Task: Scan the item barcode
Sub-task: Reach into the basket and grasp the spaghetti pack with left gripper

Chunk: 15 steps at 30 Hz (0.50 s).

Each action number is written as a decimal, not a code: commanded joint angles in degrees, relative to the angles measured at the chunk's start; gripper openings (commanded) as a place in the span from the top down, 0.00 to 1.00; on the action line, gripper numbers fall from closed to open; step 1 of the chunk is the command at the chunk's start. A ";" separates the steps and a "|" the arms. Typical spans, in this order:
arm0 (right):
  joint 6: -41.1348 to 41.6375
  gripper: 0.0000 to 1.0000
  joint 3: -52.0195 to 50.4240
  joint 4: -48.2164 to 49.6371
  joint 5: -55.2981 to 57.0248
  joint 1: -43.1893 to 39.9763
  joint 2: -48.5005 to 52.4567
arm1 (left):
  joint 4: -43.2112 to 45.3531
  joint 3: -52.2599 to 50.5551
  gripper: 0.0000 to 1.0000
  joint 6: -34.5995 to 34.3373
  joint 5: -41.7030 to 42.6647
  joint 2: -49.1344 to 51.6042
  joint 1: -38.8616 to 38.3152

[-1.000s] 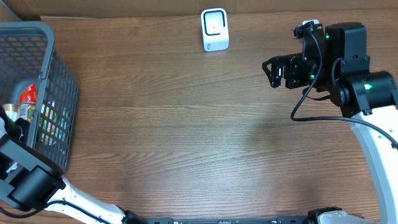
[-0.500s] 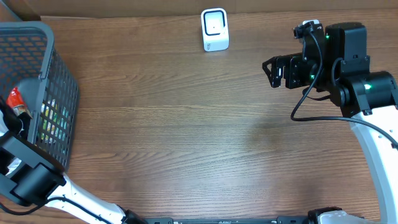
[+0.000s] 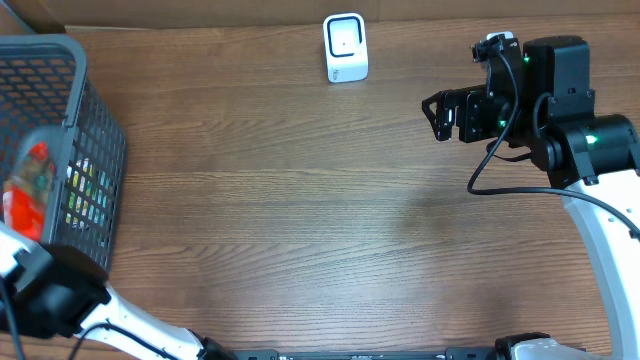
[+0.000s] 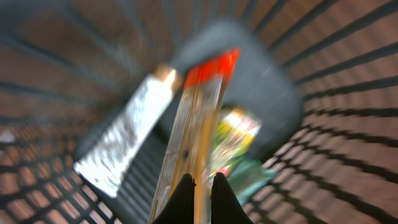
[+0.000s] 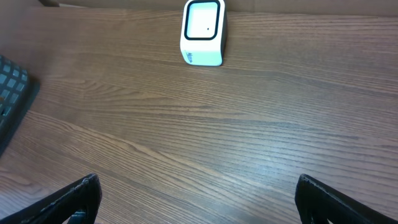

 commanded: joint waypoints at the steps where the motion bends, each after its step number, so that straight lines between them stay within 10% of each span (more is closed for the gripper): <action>1: -0.24 0.00 1.66 0.35 -0.35 -0.11 -0.09 | -0.17 4.81 0.96 -0.74 1.62 -7.61 -2.19; 9: -0.24 0.00 1.66 0.31 -0.37 -0.11 -0.09 | -2.25 4.81 0.96 -5.79 1.09 -11.78 -2.75; 15: -0.24 0.00 1.66 0.26 -0.50 -0.11 -0.09 | -4.76 -0.26 0.55 -7.04 0.90 -9.20 -1.97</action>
